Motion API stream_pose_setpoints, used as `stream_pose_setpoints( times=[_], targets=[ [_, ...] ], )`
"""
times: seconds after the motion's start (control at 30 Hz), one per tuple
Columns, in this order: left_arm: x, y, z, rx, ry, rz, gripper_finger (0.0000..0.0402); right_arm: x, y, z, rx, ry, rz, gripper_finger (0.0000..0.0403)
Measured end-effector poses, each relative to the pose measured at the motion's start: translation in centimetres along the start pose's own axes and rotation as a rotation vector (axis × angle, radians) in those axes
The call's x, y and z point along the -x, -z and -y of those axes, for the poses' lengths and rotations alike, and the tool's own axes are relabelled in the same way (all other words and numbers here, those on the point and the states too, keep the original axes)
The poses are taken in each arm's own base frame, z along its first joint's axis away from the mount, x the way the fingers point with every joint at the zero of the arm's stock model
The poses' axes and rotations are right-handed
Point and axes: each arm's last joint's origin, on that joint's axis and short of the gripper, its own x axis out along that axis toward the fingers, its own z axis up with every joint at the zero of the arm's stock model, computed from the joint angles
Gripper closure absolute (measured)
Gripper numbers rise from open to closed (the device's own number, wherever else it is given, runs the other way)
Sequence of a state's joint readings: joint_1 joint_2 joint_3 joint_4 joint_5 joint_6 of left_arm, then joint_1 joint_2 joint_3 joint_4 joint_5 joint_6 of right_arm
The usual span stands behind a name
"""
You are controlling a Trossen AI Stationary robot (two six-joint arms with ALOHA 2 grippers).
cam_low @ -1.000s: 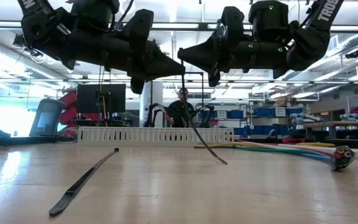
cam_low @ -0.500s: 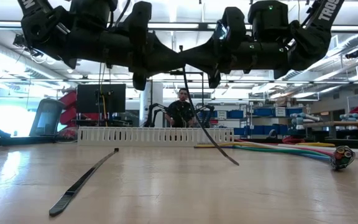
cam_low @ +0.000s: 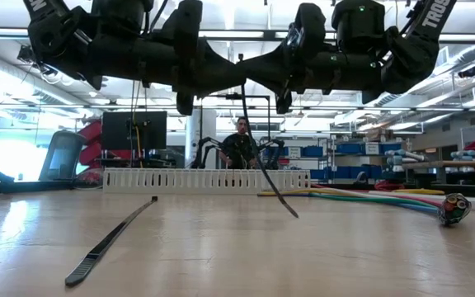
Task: Ziptie cables
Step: Prepare the black zip tie
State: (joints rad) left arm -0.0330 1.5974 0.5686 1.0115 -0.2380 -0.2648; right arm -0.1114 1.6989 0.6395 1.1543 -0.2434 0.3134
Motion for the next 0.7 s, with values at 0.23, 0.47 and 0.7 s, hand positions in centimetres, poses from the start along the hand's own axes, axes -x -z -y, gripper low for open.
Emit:
stream_pose_setpoints(
  times=[0.23,0.47,0.7],
  targets=[
    [0.0,0.01,0.04,-0.001,0.009,-0.002,0.0397,0.03,-0.07,0.05,0.002,-0.02,-0.001,0.0401],
    [0.02,0.02,0.15,0.0,0.03,-0.01,0.0399,0.17,-0.5,0.37,0.012,-0.045,0.024,0.0367],
    [0.03,0.49,0.09,0.001,0.036,-0.061,0.04,0.23,-0.66,0.52,0.017,-0.042,0.036,0.0329]
  ],
)
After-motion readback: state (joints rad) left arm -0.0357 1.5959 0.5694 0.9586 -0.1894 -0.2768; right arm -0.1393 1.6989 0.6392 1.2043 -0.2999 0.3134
